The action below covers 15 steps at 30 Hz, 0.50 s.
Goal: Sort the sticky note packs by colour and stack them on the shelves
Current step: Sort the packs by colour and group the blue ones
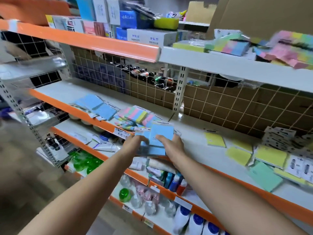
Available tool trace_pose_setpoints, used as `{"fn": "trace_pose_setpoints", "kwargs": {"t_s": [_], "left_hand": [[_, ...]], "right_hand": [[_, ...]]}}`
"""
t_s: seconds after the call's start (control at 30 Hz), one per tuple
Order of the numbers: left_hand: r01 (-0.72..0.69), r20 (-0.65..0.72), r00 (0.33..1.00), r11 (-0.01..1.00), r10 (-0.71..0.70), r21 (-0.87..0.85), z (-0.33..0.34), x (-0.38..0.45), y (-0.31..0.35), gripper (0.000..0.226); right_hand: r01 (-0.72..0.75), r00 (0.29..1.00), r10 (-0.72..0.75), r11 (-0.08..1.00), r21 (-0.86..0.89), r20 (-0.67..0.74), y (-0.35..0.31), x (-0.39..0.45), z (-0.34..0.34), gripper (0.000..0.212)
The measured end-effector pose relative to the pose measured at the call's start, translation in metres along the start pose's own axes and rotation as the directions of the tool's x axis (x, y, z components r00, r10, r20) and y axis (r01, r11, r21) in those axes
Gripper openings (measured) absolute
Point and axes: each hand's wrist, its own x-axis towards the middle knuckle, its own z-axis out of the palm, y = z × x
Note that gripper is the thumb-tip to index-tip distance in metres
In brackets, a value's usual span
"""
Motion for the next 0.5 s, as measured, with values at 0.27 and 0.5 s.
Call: {"fn": "trace_pose_setpoints", "kwargs": {"t_s": [0.27, 0.5], "left_hand": [[-0.084, 0.018, 0.996, 0.995, 0.083, 0.051, -0.099, 0.045, 0.011, 0.029], [-0.094, -0.02, 0.995, 0.994, 0.093, -0.057, -0.162, 0.071, 0.016, 0.023]], "right_hand": [[-0.039, 0.996, 0.046, 0.996, 0.079, -0.081, -0.039, 0.006, 0.097, 0.046], [-0.061, 0.984, 0.078, 0.992, 0.106, -0.161, -0.056, 0.021, 0.178, 0.048]]}}
